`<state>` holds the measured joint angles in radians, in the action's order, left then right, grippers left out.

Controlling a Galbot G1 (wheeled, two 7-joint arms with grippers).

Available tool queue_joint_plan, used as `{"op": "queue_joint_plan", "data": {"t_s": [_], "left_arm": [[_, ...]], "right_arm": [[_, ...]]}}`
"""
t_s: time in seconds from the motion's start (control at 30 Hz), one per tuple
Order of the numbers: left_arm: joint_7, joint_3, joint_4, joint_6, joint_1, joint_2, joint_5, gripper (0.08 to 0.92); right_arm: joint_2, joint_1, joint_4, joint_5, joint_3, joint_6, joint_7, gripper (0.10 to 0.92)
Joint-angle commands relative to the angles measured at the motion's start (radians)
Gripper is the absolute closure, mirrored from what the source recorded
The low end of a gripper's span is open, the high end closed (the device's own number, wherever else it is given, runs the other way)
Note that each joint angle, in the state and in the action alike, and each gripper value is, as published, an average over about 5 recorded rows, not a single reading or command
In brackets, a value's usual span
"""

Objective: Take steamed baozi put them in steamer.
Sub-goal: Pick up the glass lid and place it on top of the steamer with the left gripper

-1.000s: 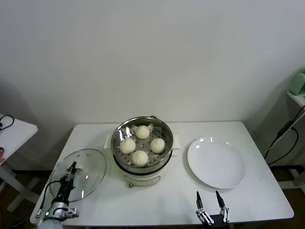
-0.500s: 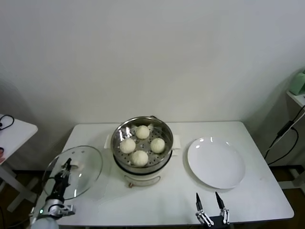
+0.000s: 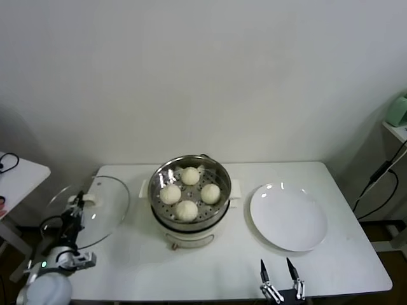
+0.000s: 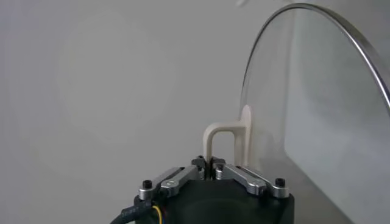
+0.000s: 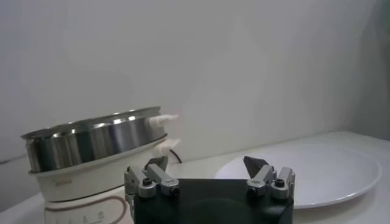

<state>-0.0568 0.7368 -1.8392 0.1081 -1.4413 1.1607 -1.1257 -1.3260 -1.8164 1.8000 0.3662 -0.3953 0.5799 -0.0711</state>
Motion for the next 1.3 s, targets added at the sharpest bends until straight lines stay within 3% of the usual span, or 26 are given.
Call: {"op": "queue_joint_plan", "data": {"t_s": [0.03,0.47,0.83,1.3], "left_arm": [[0.132,-0.016,-0.174,0.153,0.012,-0.076,0.056,0.861],[0.240,-0.194,-0.328,0.315,0.099,-0.117,0.076,0.861],[0.256,-0.410,-0.290,0.381,0.242,-0.082,-0.013,0.861],[0.254,-0.587,-0.234,0.407,0.345,-0.029,-0.048,0.861]], "right_arm": [[-0.001,-0.002,-0.002,-0.017,0.001,-0.005,0.002,0.203],[-0.003,0.004,-0.021,-0.043,0.007,-0.020,0.005,0.203],[-0.004,-0.002,-0.021,-0.057,0.007,-0.025,0.010,0.203],[-0.009,-0.005,-0.023,-0.069,0.007,-0.031,0.008,0.203]]}}
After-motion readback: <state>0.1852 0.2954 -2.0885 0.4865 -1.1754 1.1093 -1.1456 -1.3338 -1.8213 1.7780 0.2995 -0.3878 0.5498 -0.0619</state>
